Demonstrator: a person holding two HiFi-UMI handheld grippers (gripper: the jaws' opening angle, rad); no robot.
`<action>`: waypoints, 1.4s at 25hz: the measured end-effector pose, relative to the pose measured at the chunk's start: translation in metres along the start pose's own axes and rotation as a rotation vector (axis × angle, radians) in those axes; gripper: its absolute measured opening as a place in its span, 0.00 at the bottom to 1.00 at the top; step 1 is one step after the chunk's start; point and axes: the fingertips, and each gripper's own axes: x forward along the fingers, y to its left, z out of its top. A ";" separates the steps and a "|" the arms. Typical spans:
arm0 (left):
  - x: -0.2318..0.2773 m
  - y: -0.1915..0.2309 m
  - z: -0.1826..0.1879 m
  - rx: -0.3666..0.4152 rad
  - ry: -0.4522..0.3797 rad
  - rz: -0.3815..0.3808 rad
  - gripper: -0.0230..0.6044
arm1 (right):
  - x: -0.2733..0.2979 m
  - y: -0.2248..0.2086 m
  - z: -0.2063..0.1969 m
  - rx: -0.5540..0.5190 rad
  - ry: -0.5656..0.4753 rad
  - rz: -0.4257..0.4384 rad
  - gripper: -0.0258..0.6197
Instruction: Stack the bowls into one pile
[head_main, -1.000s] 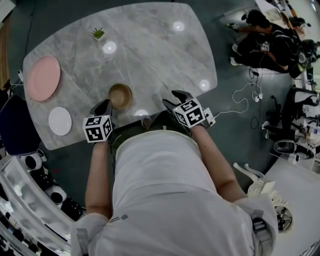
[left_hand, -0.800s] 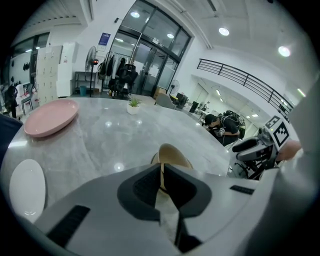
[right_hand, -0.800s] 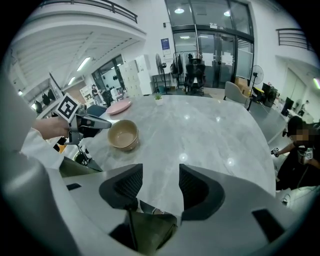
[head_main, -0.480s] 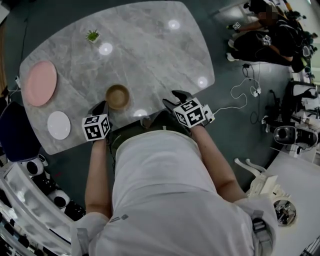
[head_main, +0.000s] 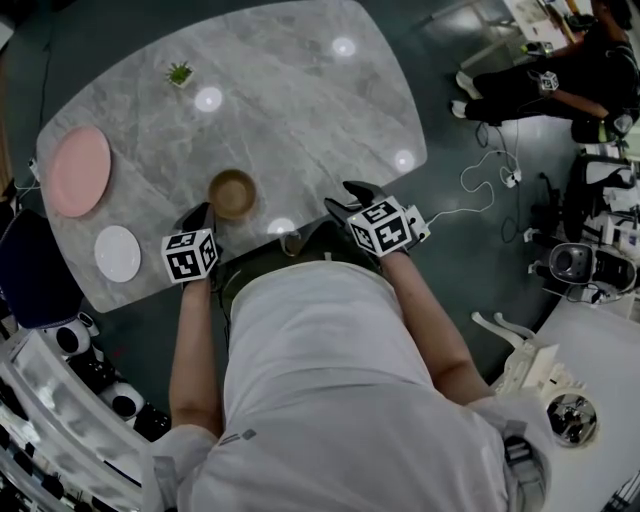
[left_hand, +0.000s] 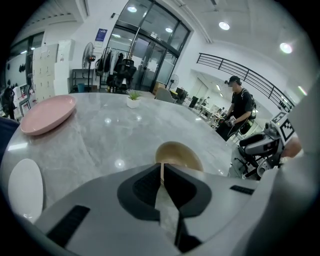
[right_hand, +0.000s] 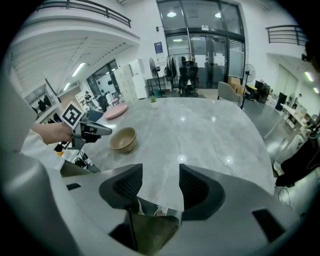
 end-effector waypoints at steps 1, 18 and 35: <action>-0.002 0.000 0.001 0.000 -0.003 0.003 0.07 | 0.000 0.000 0.002 0.000 -0.005 0.004 0.41; -0.070 0.007 0.019 -0.065 -0.126 0.084 0.04 | 0.016 0.055 0.068 -0.069 -0.142 0.177 0.23; -0.211 0.007 0.068 -0.069 -0.461 0.211 0.04 | -0.005 0.172 0.182 -0.300 -0.352 0.427 0.06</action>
